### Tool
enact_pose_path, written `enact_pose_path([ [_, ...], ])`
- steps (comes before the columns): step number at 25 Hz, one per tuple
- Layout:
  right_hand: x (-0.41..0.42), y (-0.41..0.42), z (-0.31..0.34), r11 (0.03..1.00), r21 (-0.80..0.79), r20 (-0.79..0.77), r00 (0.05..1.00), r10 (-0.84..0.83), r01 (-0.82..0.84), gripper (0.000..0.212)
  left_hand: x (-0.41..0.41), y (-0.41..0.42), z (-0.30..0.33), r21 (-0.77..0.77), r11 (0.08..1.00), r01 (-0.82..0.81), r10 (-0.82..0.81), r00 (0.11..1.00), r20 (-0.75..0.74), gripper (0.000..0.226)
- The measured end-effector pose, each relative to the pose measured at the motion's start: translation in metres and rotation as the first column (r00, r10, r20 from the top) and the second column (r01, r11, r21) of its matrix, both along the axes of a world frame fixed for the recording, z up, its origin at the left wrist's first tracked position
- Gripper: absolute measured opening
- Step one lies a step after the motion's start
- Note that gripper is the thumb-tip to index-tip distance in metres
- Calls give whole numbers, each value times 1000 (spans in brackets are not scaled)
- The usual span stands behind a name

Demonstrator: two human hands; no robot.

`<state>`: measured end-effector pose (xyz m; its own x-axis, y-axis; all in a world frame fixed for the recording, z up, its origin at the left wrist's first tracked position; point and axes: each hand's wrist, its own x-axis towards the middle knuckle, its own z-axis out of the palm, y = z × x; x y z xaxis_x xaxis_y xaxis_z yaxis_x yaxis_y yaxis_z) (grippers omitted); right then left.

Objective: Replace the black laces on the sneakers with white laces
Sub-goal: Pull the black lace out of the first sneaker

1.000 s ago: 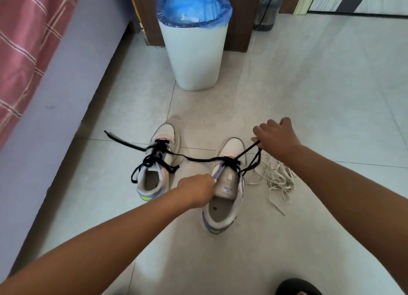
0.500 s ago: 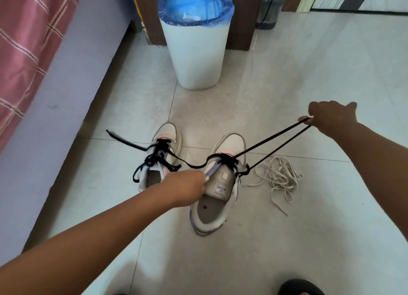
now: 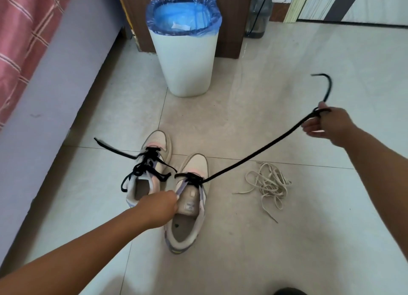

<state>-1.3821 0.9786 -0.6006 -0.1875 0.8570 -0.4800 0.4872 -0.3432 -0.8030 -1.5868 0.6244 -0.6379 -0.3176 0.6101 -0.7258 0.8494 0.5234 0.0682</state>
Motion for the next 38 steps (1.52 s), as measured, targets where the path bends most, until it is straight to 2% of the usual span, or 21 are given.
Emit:
enact_pose_path([
  [3,-35,-41,-13,983,-72,34,984,173,-171,32,12,22,-7,102,994,-40,37,999,23,31],
  [5,-47,-67,-24,918,-148,116,915,386,-368,18,18,33,-17,153,978,-142,126,986,105,35],
  [6,-49,-79,-31,866,-185,186,849,495,-464,19,19,36,-24,153,965,-214,189,969,162,36],
  [8,-50,-106,-41,711,-216,390,609,691,-669,49,20,41,-33,127,948,-291,257,939,228,38],
  [9,-52,-122,-45,636,-202,457,503,734,-744,57,20,45,-33,122,945,-304,271,936,226,39],
  [10,-57,-140,-47,592,-180,464,463,755,-785,60,19,49,-32,145,941,-306,277,941,193,39],
  [12,-70,-178,-48,576,-164,355,497,792,-800,57,17,60,-28,225,927,-298,287,954,84,38],
  [13,-79,-193,-50,570,-143,364,492,791,-809,53,17,66,-28,256,919,-299,298,953,44,36],
  [16,-105,-215,-59,507,-63,653,348,673,-860,42,23,81,-29,248,922,-297,314,949,-31,29],
  [17,-111,-214,-61,500,-59,705,319,634,-864,40,24,82,-30,247,929,-277,298,953,-49,30],
  [19,-111,-206,-68,507,-68,676,334,657,-859,35,23,76,-30,270,943,-194,227,969,-97,30],
  [21,-96,-196,-72,525,-30,574,415,706,-851,23,19,62,-34,354,927,-125,176,978,-115,28],
  [24,-68,-186,-74,550,50,468,506,724,-834,21,11,46,-36,469,883,2,67,989,-132,29],
  [29,-63,-183,-77,394,103,500,390,773,-913,20,9,49,-47,490,850,196,-114,975,-192,48],
  [31,-65,-183,-76,362,97,557,352,752,-927,28,11,51,-52,513,850,121,-70,991,-118,40],
  [32,-66,-185,-76,338,82,604,316,731,-938,31,10,51,-55,574,819,16,-10,1000,-13,32],
  [33,-68,-187,-75,312,72,654,281,702,-947,35,10,50,-58,651,751,-110,43,992,119,23],
  [35,-74,-194,-73,292,60,728,242,641,-955,41,13,47,-54,729,594,-341,75,925,372,8],
  [36,-77,-196,-72,330,45,730,257,633,-943,43,15,44,-44,709,541,-452,81,868,491,11],
  [38,-82,-200,-74,428,-9,696,301,651,-904,44,21,33,-14,604,525,-600,94,746,660,24],
])
